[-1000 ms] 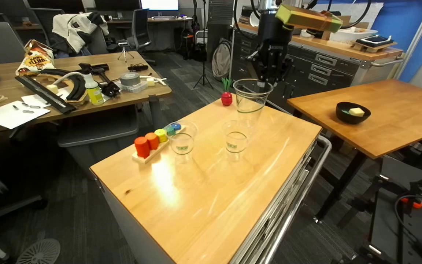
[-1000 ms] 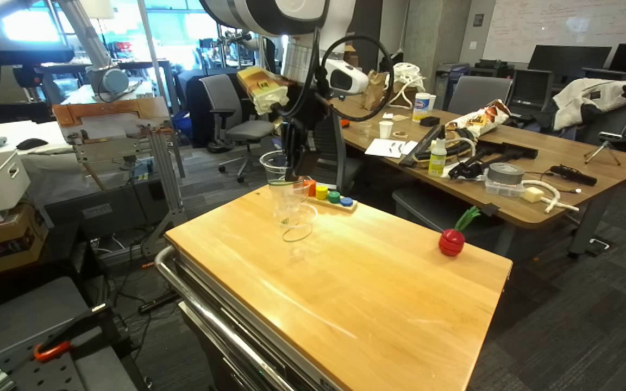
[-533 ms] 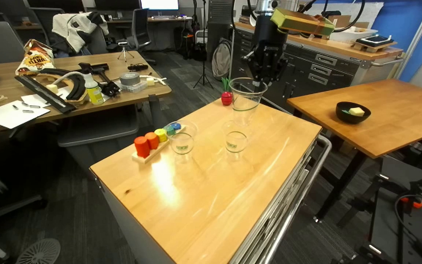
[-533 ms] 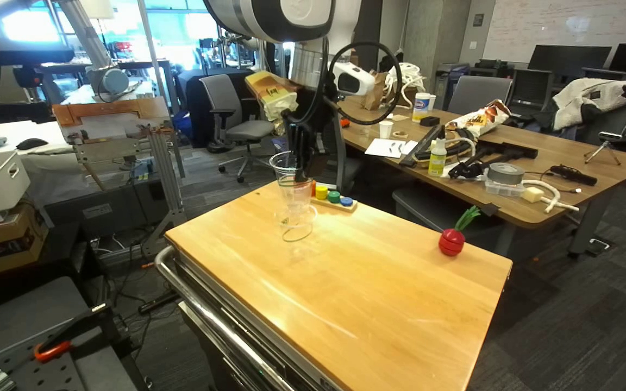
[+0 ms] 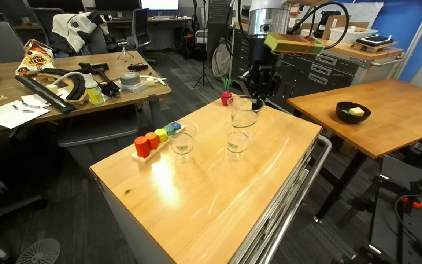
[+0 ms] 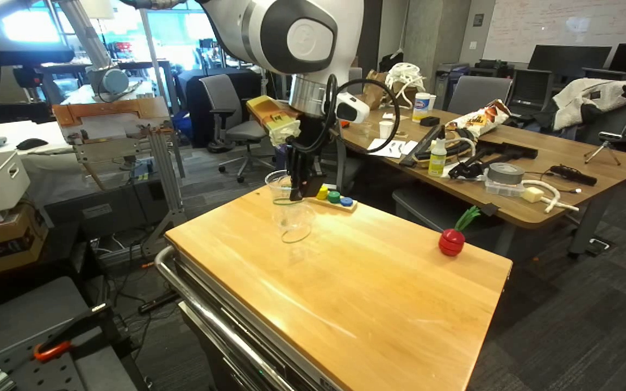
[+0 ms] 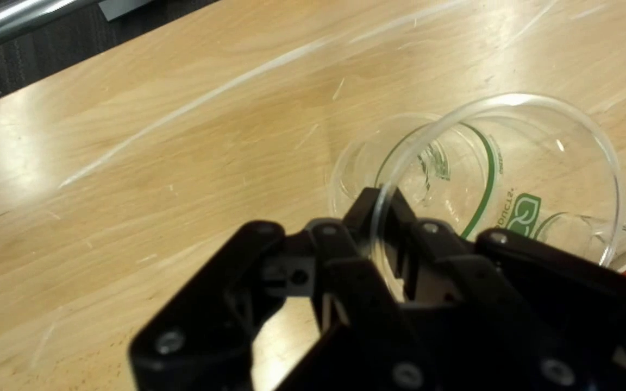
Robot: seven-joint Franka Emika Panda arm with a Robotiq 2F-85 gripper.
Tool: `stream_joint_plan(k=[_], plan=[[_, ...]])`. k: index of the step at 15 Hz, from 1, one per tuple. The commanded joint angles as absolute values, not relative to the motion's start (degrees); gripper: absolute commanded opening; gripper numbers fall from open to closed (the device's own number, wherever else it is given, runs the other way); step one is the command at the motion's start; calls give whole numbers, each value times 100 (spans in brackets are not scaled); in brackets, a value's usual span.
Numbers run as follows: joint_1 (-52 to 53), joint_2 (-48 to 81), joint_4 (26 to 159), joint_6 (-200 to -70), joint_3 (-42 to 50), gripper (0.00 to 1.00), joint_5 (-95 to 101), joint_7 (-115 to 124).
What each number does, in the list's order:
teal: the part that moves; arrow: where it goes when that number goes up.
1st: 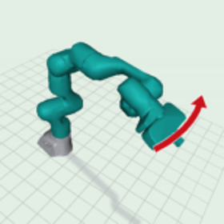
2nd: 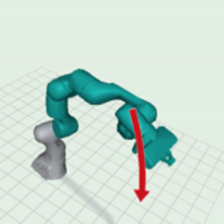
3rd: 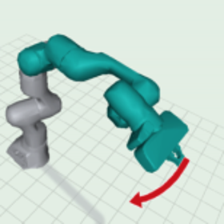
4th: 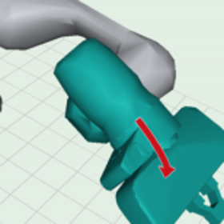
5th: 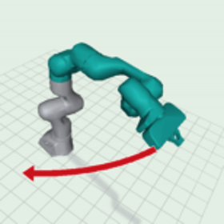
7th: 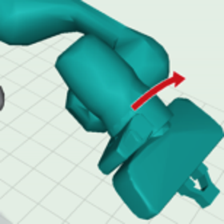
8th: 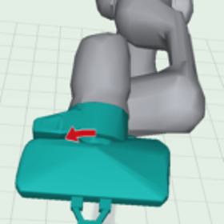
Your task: Stack the clear cups
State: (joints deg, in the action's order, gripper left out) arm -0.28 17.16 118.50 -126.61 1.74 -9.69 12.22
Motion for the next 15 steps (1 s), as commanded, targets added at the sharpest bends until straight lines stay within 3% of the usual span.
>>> stream_joint_plan(k=[1, 7, 8, 10, 15], plan=[[-15, 1935, 11576, -12609, 112, 2, -936, 1102], [31, 2344, 11401, -12657, 138, 2, -781, 1137], [46, 2410, 11370, -12645, 145, 32, -724, 1143], [53, 2505, 11336, -12638, 147, 39, -632, 1140], [48, 2436, 11300, -12583, 145, 77, -585, 1124]])
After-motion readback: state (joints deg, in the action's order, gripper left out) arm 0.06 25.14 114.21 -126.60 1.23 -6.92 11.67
